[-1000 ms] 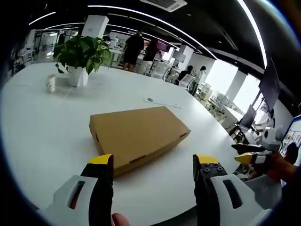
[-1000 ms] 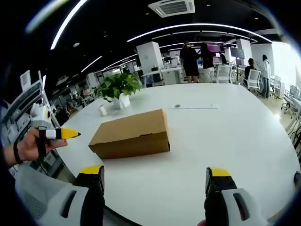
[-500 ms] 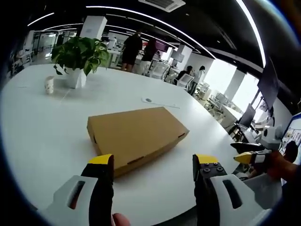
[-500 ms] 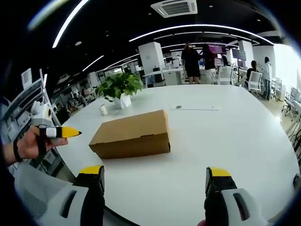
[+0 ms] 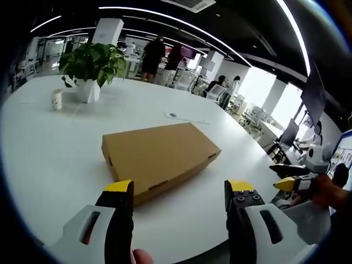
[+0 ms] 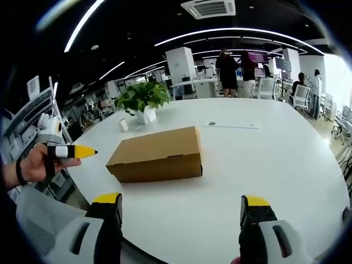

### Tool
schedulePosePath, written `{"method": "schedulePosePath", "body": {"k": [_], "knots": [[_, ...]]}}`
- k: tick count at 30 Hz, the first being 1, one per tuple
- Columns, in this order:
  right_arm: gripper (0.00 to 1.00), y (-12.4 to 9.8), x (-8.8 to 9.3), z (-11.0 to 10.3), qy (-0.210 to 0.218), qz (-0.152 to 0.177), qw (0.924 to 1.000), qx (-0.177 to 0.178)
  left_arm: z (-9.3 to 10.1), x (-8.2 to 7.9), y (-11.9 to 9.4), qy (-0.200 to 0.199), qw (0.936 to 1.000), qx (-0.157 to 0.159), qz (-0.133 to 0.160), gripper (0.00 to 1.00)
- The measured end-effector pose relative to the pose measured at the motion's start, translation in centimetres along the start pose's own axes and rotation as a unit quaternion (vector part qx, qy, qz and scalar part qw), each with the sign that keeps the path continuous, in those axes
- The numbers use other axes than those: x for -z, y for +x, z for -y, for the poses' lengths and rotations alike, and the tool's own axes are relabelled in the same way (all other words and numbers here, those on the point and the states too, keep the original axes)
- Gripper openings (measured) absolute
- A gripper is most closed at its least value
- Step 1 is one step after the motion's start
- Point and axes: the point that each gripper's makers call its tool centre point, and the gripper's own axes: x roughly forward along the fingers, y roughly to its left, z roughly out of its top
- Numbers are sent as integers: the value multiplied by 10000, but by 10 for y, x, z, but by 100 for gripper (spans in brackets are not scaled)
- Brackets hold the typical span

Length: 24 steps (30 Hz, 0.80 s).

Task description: Operate the shoe box by opening the lid, removing the specified soft item, and placing it in the target area until the item is outside and the box remains undamaged.

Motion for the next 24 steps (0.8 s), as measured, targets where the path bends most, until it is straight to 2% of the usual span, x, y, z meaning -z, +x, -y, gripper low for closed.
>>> {"method": "schedulePosePath", "body": {"k": [20, 24], "knots": [[88, 1, 4, -3, -100, -92, 9999, -21, 5, 7, 3, 115, 9998, 78, -147, 69], [87, 1, 3, -1, 56, -54, 10000, -61, 4, 7, 4, 117, 9998, 78, -159, 68]]}}
